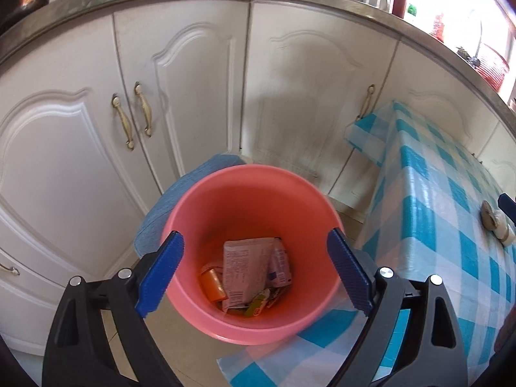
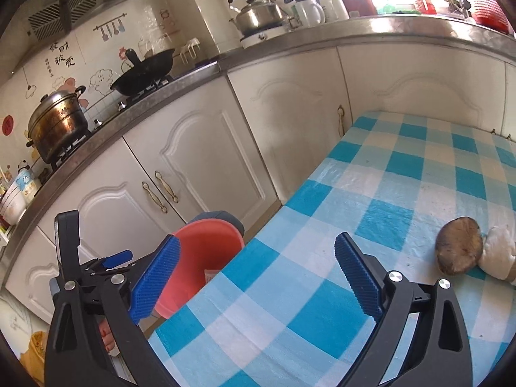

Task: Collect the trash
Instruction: 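Move both grippers back toward the potato and white cloth bundle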

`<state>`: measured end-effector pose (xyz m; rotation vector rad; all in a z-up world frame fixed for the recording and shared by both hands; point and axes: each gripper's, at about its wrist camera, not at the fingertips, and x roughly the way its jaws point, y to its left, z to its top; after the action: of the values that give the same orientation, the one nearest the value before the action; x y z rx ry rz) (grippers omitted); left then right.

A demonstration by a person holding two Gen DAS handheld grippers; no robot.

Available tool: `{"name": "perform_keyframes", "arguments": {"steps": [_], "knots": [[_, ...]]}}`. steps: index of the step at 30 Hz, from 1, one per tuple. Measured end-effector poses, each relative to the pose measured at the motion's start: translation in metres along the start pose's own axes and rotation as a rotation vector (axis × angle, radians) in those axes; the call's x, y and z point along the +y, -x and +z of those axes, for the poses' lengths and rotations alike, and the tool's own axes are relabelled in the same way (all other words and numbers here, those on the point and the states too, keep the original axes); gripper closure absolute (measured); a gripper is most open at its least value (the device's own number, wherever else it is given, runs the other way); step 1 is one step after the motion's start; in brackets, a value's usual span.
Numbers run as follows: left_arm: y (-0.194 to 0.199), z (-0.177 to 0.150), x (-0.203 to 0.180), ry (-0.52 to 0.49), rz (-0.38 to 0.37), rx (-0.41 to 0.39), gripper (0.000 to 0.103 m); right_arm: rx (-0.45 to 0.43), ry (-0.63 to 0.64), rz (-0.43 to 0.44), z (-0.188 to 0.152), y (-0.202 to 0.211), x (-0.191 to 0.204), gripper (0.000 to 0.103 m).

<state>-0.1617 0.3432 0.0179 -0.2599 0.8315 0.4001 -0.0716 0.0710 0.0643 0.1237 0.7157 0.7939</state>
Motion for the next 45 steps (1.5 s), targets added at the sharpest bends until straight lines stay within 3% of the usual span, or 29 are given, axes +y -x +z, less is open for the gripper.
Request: {"name": "perform_keyframes", "arguments": {"steps": [8, 13, 28, 39, 45], "knots": [[0.010, -0.004, -0.043, -0.083, -0.065, 0.007, 0.012, -0.126, 0.043, -0.026, -0.005, 0.032, -0.014, 0.005], [0.017, -0.009, -0.066, -0.118, -0.114, 0.011, 0.012, -0.143, 0.010, -0.065, -0.005, 0.045, -0.030, 0.005], [0.032, -0.024, -0.131, -0.209, -0.223, 0.039, 0.012, -0.173, -0.125, -0.046, -0.010, 0.084, -0.103, 0.005], [0.038, -0.037, -0.180, -0.325, -0.295, 0.049, 0.012, -0.213, -0.290, -0.154, -0.018, 0.123, -0.188, 0.005], [0.038, -0.045, -0.201, -0.377, -0.307, 0.065, 0.012, -0.166, -0.431, -0.152, -0.028, 0.124, -0.230, 0.005]]}}
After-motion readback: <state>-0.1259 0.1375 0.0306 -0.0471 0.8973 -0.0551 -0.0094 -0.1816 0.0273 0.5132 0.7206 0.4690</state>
